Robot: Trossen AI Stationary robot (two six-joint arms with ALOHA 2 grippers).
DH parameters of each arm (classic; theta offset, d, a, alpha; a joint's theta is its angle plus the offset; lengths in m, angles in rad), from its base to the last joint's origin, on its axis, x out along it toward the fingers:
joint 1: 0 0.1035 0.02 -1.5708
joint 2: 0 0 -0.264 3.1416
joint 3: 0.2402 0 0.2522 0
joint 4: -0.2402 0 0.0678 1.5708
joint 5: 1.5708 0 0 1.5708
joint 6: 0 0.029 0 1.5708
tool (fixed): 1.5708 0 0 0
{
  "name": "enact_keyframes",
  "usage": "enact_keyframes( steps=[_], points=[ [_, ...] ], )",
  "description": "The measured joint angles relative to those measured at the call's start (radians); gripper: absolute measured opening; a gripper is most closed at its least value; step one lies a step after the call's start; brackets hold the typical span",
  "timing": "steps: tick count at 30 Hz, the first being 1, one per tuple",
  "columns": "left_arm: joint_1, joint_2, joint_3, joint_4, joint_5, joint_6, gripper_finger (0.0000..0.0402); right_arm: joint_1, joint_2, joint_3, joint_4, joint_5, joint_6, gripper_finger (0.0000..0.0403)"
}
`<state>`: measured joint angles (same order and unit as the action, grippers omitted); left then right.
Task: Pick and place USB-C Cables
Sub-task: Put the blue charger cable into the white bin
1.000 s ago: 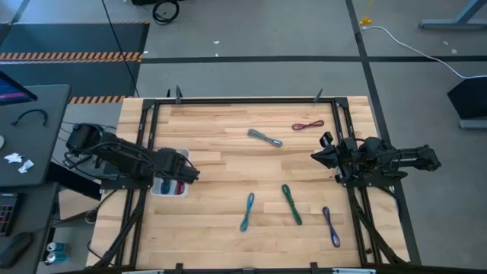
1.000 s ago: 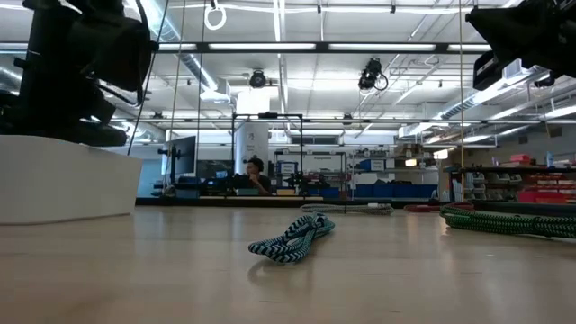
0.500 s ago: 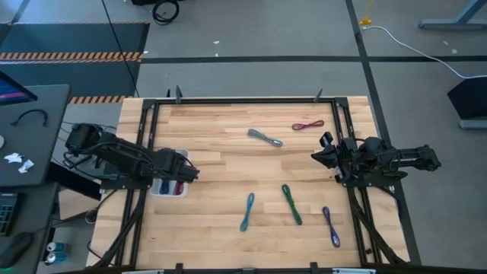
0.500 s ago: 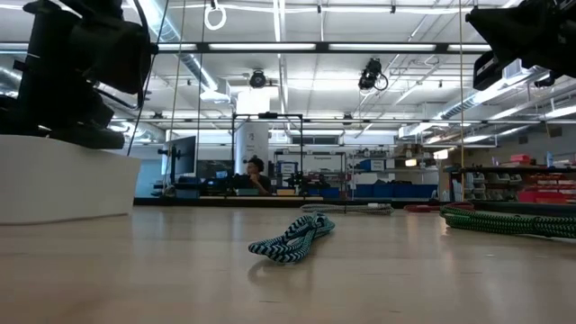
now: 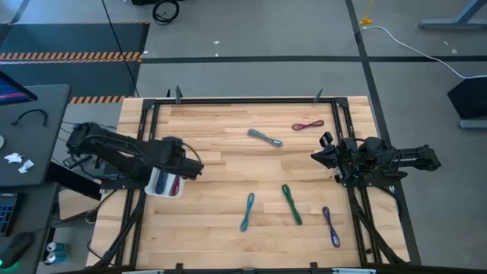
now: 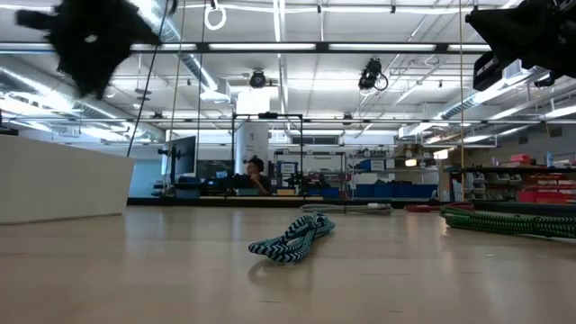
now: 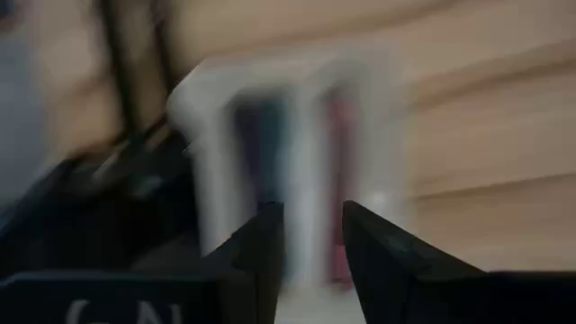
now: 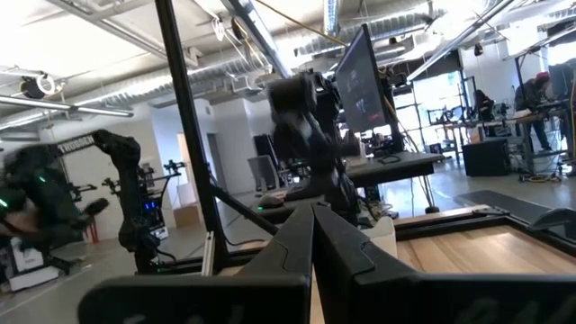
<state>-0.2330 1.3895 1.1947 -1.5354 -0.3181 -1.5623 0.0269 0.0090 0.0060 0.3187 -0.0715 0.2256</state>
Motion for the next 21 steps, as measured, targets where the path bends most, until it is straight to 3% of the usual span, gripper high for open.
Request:
enact_keyframes(
  steps=[4,7,10,14,17,21],
  points=[
    [-0.074,0.005,0.117,0.213,-0.333,0.122,0.0107,0.000,0.000,0.000,-0.005,0.000,0.000,0.0009],
    [-0.147,0.016,0.106,0.562,-0.597,0.385,0.0101,0.000,0.000,0.000,-0.008,0.000,0.001,0.0009],
    [-0.208,0.061,0.041,0.986,-0.741,0.718,0.0095,0.000,0.000,0.000,-0.009,-0.007,0.009,0.0009],
    [-0.242,0.195,-0.029,1.479,-0.769,1.106,0.0086,0.000,0.000,0.000,-0.020,-0.008,0.015,0.0008],
    [-0.265,0.348,-0.029,1.705,-0.685,1.414,0.0078,0.000,0.001,0.000,-0.034,-0.009,0.018,0.0008],
    [-0.274,0.539,0.015,1.912,-0.664,1.516,0.0069,0.000,0.002,0.000,-0.039,-0.009,0.018,0.0008]
  ],
)
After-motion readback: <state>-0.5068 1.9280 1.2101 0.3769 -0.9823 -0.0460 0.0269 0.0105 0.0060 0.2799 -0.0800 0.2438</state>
